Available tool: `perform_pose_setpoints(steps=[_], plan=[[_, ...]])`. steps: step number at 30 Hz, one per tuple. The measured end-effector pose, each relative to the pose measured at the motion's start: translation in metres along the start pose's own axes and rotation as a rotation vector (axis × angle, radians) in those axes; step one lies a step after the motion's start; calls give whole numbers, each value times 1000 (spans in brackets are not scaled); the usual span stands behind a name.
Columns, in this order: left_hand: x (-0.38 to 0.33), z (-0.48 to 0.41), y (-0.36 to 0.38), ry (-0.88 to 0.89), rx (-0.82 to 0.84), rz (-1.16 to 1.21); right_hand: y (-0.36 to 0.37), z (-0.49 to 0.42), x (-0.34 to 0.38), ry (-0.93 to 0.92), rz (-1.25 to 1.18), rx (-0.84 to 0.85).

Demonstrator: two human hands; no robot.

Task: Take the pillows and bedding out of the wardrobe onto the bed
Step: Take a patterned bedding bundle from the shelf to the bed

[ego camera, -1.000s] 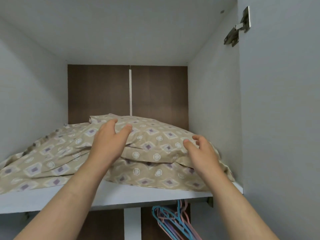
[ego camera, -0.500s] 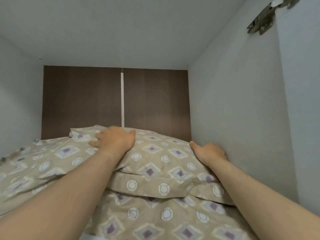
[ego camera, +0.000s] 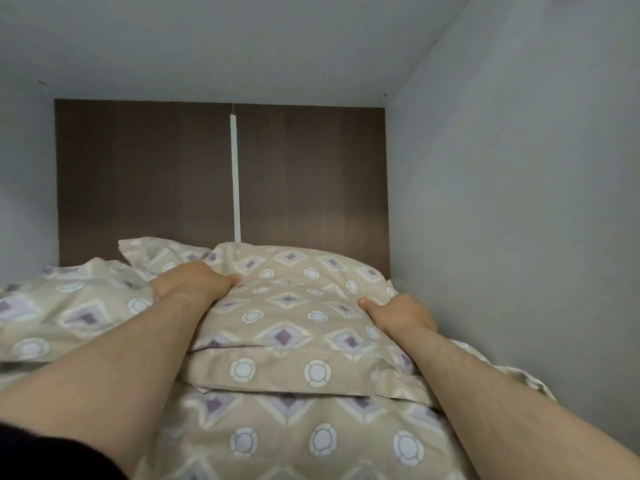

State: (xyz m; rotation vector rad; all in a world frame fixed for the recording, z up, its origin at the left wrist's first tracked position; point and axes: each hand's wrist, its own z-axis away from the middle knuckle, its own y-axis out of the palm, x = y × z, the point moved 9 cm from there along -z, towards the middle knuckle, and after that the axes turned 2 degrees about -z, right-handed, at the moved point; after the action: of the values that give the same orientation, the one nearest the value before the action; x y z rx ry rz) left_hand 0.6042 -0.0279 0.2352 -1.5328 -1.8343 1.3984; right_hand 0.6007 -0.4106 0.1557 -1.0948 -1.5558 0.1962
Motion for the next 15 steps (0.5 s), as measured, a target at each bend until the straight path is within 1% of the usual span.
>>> perform_pose_setpoints(steps=[4,7,10,13,15], plan=[[9,3,-6,76,-112,213,0,0,0,-39,-82,-61],[12,21,-18,105,-215,275,-8,1,3,-101,-145,-137],[19,43,-38,135,-336,341,-17,7,6,-147,-227,-174],[34,64,-60,147,-447,412,-36,27,14,-213,-312,-261],[42,79,-71,165,-487,453,-54,48,14,-236,-365,-324]])
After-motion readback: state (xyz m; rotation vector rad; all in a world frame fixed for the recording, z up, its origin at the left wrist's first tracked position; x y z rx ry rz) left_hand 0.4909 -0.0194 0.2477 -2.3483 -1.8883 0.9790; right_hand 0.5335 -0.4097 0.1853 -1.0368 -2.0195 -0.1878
